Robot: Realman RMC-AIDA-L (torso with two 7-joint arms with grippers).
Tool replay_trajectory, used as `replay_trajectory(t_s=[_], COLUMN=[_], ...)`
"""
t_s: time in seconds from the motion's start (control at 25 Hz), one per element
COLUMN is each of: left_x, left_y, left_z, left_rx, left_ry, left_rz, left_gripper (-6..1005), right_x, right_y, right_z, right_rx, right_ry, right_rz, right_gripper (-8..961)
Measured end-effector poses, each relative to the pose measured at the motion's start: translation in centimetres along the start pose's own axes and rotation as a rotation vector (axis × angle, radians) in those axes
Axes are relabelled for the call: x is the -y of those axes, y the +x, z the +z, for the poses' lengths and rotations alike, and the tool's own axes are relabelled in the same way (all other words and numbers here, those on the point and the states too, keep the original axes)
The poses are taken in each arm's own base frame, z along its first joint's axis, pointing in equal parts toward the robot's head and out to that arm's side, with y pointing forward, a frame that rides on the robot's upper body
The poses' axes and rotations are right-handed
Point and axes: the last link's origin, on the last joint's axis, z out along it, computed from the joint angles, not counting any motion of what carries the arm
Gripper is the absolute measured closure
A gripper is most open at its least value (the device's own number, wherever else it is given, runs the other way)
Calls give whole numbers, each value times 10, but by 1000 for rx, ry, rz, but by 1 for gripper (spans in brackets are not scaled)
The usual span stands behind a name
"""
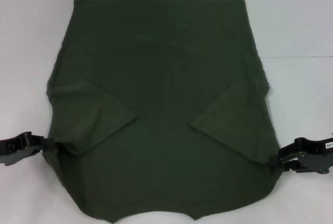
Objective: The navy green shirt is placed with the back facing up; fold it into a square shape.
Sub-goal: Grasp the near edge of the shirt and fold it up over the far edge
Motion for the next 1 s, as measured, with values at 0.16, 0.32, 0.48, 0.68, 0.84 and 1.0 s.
replay_trajectory(t_s=[0.16, 0.32, 0.48, 0.68, 0.84, 1.0], left_x=[0, -1, 0, -1, -2, -4], left_y=[0, 0, 0, 0, 2, 3], left_z=[1, 1, 2, 2, 2, 2], left_rx=[-1, -3, -6, -8, -10, -5], left_ry=[-3, -5, -3, -5, -8, -18], left_rz=[3, 5, 4, 4, 5, 12], left_gripper=[971, 972, 972, 972, 972, 972], right_x=[2, 4, 4, 4, 4, 4], right_y=[0, 0, -1, -3, -4, -8], right_z=[0, 0, 1, 0, -2, -10], right_rx=[-2, -4, 1, 6, 8, 22], right_ry=[14, 34, 41, 47, 55, 60], right_rz=[-17, -60, -77, -91, -119, -188], right_gripper=[676, 711, 747, 791, 874, 924])
